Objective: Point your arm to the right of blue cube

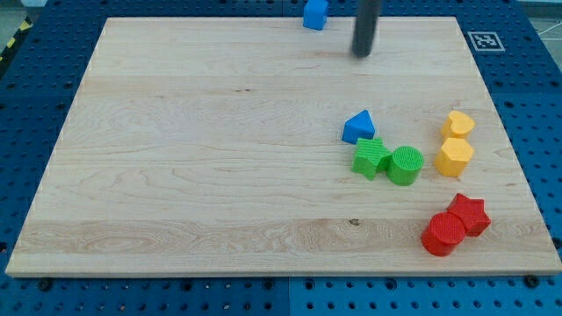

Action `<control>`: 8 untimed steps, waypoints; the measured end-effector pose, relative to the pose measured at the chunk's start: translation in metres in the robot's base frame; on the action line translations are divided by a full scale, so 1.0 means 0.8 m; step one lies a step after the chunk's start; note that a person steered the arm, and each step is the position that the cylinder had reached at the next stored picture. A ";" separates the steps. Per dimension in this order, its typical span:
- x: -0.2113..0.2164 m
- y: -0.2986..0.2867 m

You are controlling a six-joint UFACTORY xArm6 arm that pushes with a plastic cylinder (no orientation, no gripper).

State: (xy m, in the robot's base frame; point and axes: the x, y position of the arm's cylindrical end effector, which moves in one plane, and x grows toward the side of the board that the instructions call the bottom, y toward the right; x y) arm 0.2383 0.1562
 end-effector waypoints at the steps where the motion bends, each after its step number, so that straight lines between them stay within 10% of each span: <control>1: -0.058 0.043; 8: -0.058 -0.045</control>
